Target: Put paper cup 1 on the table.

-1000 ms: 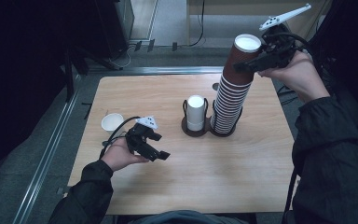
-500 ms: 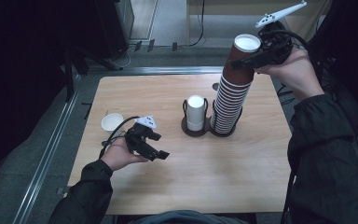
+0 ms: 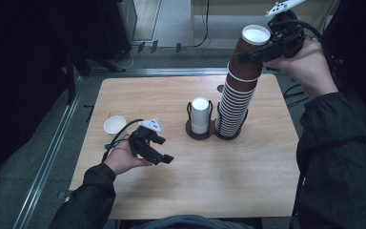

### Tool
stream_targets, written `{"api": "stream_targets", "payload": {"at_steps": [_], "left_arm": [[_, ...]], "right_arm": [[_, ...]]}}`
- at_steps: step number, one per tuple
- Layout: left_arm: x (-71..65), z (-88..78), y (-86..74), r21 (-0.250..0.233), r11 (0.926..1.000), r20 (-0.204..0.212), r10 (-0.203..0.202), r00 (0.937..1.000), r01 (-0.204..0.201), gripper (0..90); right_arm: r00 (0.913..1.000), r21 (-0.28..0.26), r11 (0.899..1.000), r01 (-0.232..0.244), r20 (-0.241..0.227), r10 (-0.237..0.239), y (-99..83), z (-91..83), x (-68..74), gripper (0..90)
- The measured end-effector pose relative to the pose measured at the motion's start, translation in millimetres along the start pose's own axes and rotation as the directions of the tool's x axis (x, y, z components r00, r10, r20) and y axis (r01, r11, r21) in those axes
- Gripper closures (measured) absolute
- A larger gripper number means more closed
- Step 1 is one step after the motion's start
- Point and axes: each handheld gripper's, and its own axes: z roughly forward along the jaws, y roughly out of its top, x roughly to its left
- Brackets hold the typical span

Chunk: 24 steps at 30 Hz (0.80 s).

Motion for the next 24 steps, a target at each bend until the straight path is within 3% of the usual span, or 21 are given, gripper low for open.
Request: {"api": "stream_targets", "payload": {"at_steps": [11,18,24], "left_arm": [[0.1,0.1,0.0,-0.005,1.0,0.004,-0.006,1.0,0.006,14.1],[0.2,-1.0,0.0,-0.007,0.9999,-0.002,0.008,1.0,-0.008,14.2],[2.3,-3.2,-0.8,-0.017,0.9998,0.001,-0.004,1.0,0.004,14.3]], "right_arm": [[0.9975,-0.044,0.998,0.033,0.064,-0.03,22.2,-29.3,8.7,18.7],[0.994,-0.074,0.994,0.076,0.084,-0.069,34.7,-46.8,19.2,18.6],[0.9908,-0.097,0.989,0.11,0.09,-0.102,43.4,-62.1,32.7,18.7]]}}
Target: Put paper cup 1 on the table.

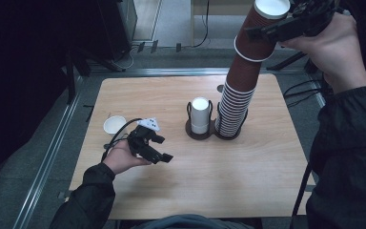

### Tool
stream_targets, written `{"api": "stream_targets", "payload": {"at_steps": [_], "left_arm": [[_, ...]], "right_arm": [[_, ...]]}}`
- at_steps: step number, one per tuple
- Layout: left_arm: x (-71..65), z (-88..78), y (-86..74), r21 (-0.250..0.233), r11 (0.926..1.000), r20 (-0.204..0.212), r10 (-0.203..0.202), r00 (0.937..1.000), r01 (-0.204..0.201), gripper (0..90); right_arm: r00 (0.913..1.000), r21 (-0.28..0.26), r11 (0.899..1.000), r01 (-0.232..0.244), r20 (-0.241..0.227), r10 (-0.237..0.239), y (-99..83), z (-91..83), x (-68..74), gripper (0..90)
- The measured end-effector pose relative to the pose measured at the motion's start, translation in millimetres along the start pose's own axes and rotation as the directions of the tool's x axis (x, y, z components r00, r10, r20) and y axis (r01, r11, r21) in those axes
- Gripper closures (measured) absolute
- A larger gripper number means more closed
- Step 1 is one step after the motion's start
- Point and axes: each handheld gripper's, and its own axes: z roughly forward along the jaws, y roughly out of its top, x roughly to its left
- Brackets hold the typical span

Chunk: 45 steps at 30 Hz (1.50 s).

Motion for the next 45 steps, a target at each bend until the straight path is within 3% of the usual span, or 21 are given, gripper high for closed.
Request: {"api": "stream_targets", "payload": {"at_steps": [8,14,22,29,38,45], "left_arm": [[1.4,-2.3,-0.3,-0.008,1.0,-0.005,-0.004,1.0,0.004,14.3],[2.1,-4.2,-0.5,-0.014,0.9999,-0.005,-0.008,1.0,0.008,14.4],[0.7,-6.9,-0.6,-0.024,0.9997,0.0,0.0,1.0,0.0,14.7],[-0.4,-8.2,-0.3,-0.028,0.9995,0.001,0.014,0.9999,-0.014,15.0],[0.0,-10.3,-2.0,-0.039,0.9984,-0.02,0.04,0.999,-0.041,15.1],[0.4,-10.1,-2.6,-0.03,0.9984,-0.006,0.047,0.9989,-0.047,16.1]], "right_arm": [[0.9974,0.018,0.999,0.045,-0.057,-0.044,-0.5,-2.1,30.4,18.8],[0.9891,0.013,0.999,0.053,-0.138,-0.051,-13.0,4.3,52.8,18.8],[0.9695,0.025,0.997,0.066,-0.238,-0.059,-48.5,21.1,83.5,18.7],[0.9609,0.033,0.997,0.074,-0.27,-0.063,-74.6,34.8,97.3,18.8],[0.9404,0.048,0.995,0.088,-0.333,-0.067,-120.2,70.8,115.2,18.8],[0.9313,0.074,0.992,0.099,-0.358,-0.066,-145.7,97.5,128.2,18.7]]}}
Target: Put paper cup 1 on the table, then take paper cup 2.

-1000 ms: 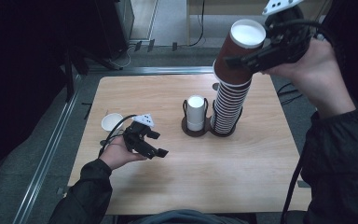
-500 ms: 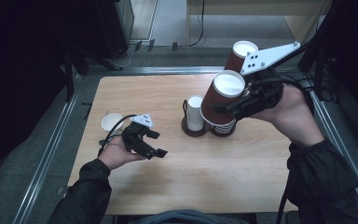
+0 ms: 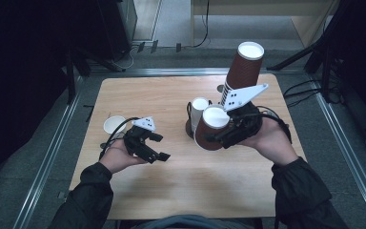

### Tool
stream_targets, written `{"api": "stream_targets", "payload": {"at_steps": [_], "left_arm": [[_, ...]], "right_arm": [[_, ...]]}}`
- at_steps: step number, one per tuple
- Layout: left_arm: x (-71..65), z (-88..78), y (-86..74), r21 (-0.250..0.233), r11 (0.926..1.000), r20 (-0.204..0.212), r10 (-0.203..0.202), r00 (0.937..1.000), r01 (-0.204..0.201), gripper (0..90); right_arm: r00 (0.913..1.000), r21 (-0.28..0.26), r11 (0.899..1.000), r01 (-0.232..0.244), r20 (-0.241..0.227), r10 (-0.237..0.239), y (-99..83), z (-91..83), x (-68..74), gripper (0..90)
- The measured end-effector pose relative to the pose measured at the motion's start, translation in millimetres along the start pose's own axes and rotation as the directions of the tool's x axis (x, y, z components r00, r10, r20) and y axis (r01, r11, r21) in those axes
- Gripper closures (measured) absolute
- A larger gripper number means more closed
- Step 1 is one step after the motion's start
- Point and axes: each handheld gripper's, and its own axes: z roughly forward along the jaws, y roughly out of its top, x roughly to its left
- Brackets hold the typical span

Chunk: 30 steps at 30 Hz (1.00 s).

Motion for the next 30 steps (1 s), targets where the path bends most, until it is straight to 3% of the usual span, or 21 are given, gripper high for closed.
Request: {"api": "stream_targets", "payload": {"at_steps": [3,6,15,22,27,28,30], "left_arm": [[0.0,-0.5,-0.1,-0.008,1.0,0.003,-0.001,1.0,0.001,16.1],[-0.4,-1.1,-0.8,-0.007,0.9996,0.002,0.027,0.9996,-0.027,16.2],[-2.5,2.6,0.0,-0.001,0.9998,0.016,0.018,0.9997,-0.018,16.2],[-4.6,4.9,0.4,-0.003,0.9995,0.041,0.031,0.9987,-0.03,16.0],[-7.1,7.3,1.4,-0.007,0.9997,0.046,0.024,0.9986,-0.024,13.5],[-7.1,7.6,1.7,-0.005,0.9996,0.046,0.027,0.9986,-0.027,13.4],[-6.6,9.0,1.5,-0.013,0.9997,0.072,0.02,0.9972,-0.019,12.0]], "right_arm": [[0.9997,0.007,1.0,-0.003,-0.025,0.003,-15.3,18.1,1.6,18.8],[0.9993,0.01,1.0,-0.008,-0.036,0.008,-25.4,28.4,1.2,18.8],[0.9966,0.026,0.999,-0.036,-0.073,0.037,-48.3,52.0,-0.5,18.8],[0.9944,0.006,0.998,-0.06,-0.087,0.06,-65.1,68.0,-4.2,18.8],[0.9929,0.022,0.997,-0.07,-0.095,0.072,-70.8,77.1,-6.3,18.8],[0.9905,0.009,0.997,-0.078,-0.113,0.079,-73.3,81.2,-7.0,18.9],[0.9884,0.002,0.996,-0.088,-0.124,0.088,-74.6,84.4,-8.1,18.8]]}}
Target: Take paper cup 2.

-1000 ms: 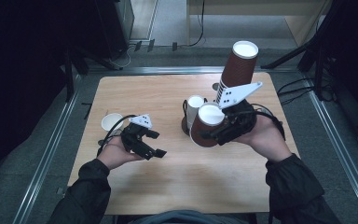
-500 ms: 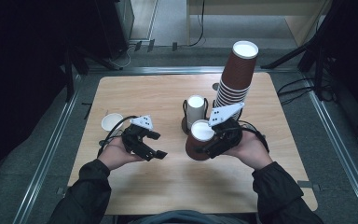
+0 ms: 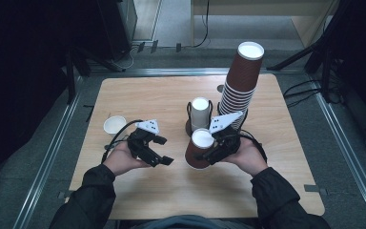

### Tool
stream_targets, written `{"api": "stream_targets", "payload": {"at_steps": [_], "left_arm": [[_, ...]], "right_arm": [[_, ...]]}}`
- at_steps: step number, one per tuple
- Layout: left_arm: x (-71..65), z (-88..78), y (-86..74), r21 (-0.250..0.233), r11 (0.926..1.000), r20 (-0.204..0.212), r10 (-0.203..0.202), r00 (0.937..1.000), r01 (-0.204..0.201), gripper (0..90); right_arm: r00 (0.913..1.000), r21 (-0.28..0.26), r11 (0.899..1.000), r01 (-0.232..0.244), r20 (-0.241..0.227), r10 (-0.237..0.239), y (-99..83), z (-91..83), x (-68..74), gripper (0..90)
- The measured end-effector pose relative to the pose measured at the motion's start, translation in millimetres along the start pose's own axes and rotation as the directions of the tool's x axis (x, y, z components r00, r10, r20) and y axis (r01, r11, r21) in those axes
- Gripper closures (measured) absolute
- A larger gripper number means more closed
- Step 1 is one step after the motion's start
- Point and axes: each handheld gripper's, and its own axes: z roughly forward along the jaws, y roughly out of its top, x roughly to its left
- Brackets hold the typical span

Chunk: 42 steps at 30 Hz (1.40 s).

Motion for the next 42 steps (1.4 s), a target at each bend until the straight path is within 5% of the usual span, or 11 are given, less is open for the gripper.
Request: {"api": "stream_targets", "payload": {"at_steps": [6,9,19,30,42], "left_arm": [[0.2,4.1,-1.8,-0.01,0.9999,-0.008,-0.003,1.0,0.003,7.3],[-0.1,9.5,-3.7,-0.003,0.9998,0.025,0.021,0.9995,-0.021,0.3],[-3.5,17.0,-3.1,-0.02,0.9993,0.039,0.033,0.9987,-0.033,0.3],[-6.3,27.8,2.0,-0.018,0.9983,0.065,0.056,0.9963,-0.055,0.0],[-12.4,35.6,7.2,-0.048,0.9967,0.074,0.069,0.9949,-0.065,0.0]], "right_arm": [[0.9999,-0.011,1.0,0.002,-0.01,-0.002,-0.6,6.5,-3.3,18.9],[0.9992,-0.036,0.999,0.002,-0.039,-0.004,-0.9,13.4,-5.6,18.9],[0.997,-0.07,0.998,-0.008,-0.078,0.003,-2.0,26.5,-6.6,18.9],[0.9928,-0.151,0.988,-0.023,-0.12,0.005,3.8,25.3,0.1,19.0],[0.9847,-0.248,0.967,-0.05,-0.174,0.006,8.6,27.4,7.5,19.1]]}}
